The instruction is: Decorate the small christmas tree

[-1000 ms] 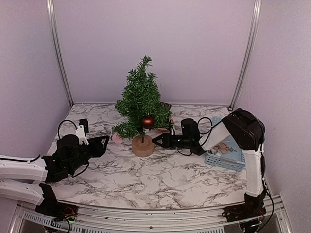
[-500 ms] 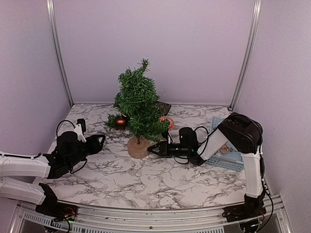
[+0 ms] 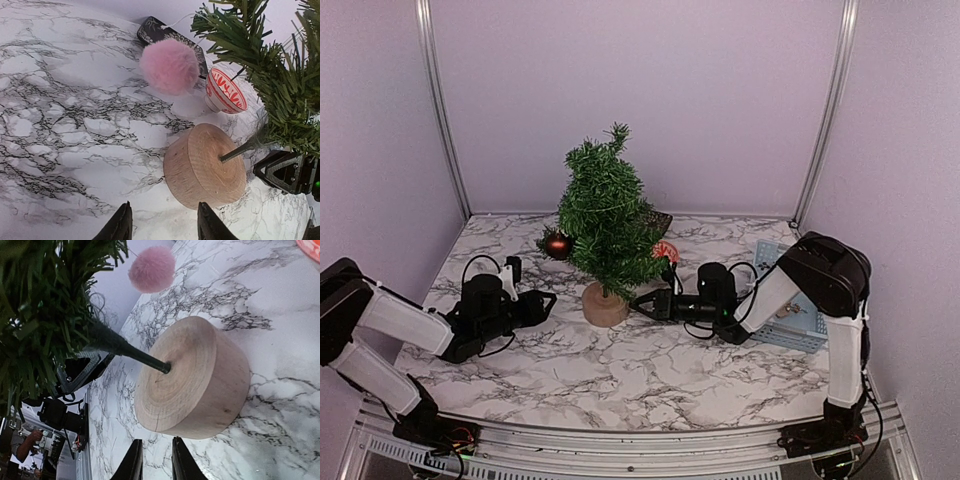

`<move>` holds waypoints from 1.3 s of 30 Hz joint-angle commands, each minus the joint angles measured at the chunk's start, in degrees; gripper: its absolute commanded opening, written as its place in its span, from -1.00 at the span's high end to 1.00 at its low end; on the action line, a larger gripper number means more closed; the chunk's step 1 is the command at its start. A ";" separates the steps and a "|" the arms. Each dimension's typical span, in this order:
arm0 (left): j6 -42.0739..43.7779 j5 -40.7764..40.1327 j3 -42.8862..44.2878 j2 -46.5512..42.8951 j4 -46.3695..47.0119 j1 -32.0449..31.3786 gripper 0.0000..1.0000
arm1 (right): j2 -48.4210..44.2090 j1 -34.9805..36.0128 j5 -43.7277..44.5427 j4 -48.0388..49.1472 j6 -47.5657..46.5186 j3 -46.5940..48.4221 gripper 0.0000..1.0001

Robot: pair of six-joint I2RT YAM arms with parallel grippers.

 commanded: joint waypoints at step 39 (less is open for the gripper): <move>-0.64 18.18 19.95 30.74 16.14 -0.71 0.61 | 6.13 -0.20 -0.92 0.06 -1.23 7.59 0.56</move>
